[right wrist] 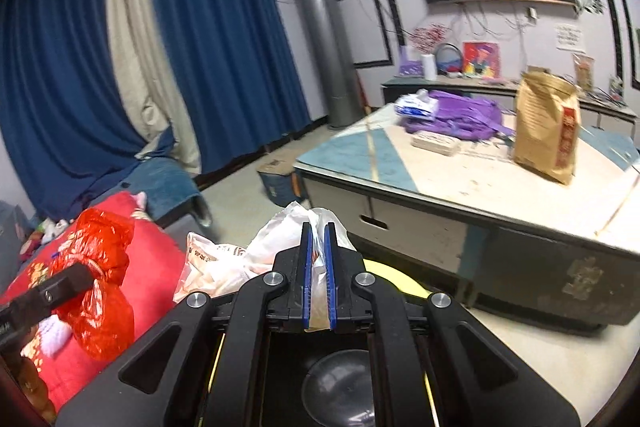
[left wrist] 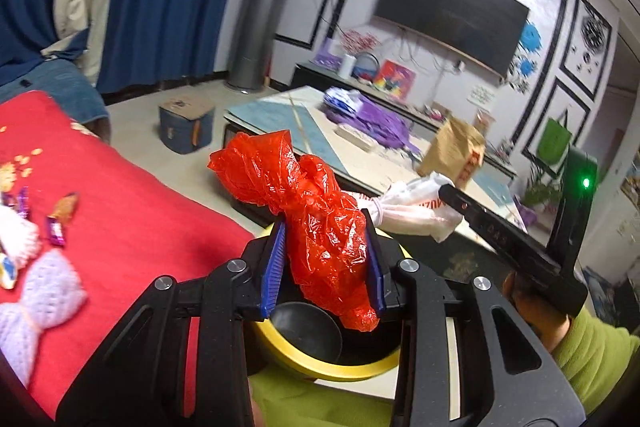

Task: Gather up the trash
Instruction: 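Carry the red bag in the left tool and white bag in the right tool to the bin, then open both tools over the yellow-rimmed bin to drop the bags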

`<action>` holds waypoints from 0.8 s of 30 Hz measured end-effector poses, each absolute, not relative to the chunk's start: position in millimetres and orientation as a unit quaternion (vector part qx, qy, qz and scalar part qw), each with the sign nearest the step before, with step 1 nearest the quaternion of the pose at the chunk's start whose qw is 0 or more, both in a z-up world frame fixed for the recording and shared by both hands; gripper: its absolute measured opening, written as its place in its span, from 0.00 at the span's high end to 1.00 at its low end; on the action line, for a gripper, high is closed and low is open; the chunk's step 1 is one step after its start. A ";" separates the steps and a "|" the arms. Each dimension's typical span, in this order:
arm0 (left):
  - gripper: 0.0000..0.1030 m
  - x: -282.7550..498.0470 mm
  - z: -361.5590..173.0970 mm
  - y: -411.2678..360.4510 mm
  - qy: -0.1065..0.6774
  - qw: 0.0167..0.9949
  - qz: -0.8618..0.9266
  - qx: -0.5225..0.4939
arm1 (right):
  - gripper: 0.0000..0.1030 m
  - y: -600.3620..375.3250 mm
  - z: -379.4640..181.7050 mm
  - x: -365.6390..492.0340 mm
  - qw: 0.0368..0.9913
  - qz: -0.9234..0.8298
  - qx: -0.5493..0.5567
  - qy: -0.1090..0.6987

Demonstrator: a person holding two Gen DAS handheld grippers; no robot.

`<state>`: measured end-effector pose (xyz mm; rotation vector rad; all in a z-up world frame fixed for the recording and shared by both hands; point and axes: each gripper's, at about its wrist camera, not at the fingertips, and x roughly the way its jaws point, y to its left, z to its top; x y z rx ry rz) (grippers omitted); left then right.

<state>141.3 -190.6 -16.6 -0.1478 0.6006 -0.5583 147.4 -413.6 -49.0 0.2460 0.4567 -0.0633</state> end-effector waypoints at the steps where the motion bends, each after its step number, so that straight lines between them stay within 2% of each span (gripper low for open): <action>1: 0.73 143.2 -20.2 -196.1 0.296 0.911 -0.278 -0.068 | 0.94 -417.7 -51.8 146.6 0.965 -0.038 0.124 0.230; 17: 0.72 168.0 -83.7 -248.5 0.371 0.869 -0.325 -0.035 | 0.93 -436.6 -92.2 166.1 0.938 -0.061 0.140 0.312; 20: 0.71 170.3 -90.9 -252.4 0.382 0.863 -0.329 -0.031 | 0.90 -436.6 -98.3 171.2 0.933 -0.055 0.149 0.324; 22: 0.68 171.8 -95.8 -252.4 0.388 0.862 -0.326 -0.030 | 0.87 -436.3 -102.3 173.9 0.930 -0.050 0.157 0.330; 24: 0.57 172.8 -98.9 -250.1 0.393 0.861 -0.322 -0.031 | 0.84 -436.1 -105.0 175.5 0.928 -0.049 0.158 0.333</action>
